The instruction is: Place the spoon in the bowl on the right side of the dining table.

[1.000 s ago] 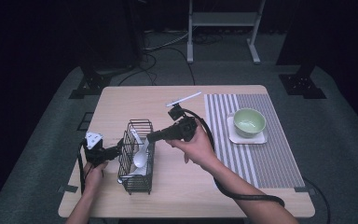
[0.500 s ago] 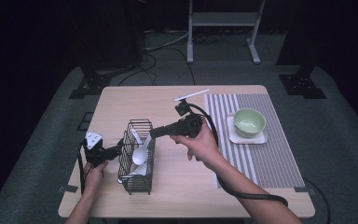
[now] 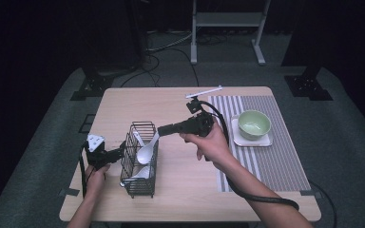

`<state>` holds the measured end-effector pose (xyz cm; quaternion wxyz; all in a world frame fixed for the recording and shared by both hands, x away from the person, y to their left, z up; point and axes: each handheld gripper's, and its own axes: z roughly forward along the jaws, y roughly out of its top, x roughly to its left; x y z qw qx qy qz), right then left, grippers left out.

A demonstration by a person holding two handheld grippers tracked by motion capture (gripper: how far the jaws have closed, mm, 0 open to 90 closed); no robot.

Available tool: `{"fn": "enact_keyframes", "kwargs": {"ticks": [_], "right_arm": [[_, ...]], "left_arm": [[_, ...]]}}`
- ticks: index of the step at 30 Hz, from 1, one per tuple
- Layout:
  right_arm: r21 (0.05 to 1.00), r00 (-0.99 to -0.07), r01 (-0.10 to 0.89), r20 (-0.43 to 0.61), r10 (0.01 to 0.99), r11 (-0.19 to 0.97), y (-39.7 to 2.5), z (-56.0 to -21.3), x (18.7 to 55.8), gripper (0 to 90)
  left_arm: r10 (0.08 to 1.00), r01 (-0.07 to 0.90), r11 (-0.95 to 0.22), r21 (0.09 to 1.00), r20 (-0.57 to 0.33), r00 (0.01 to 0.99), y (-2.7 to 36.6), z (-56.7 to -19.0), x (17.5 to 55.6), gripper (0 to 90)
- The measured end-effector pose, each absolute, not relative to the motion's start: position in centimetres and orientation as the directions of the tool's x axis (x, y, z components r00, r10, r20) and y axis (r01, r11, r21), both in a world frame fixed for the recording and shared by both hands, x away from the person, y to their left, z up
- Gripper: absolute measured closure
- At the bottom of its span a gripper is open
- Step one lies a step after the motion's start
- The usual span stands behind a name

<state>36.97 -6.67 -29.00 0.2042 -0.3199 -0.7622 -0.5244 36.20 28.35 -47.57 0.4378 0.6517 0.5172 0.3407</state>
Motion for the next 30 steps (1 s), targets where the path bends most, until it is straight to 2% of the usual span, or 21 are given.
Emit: {"fn": "enact_keyframes", "kwargs": {"ticks": [30], "right_arm": [[0.662,-0.683,0.728,0.679,0.268,0.178,-10.8,-28.7,37.4,85.5]], "left_arm": [[0.973,0.375,-0.079,0.924,-0.011,0.231,28.3,-47.6,36.2,1.6]]}}
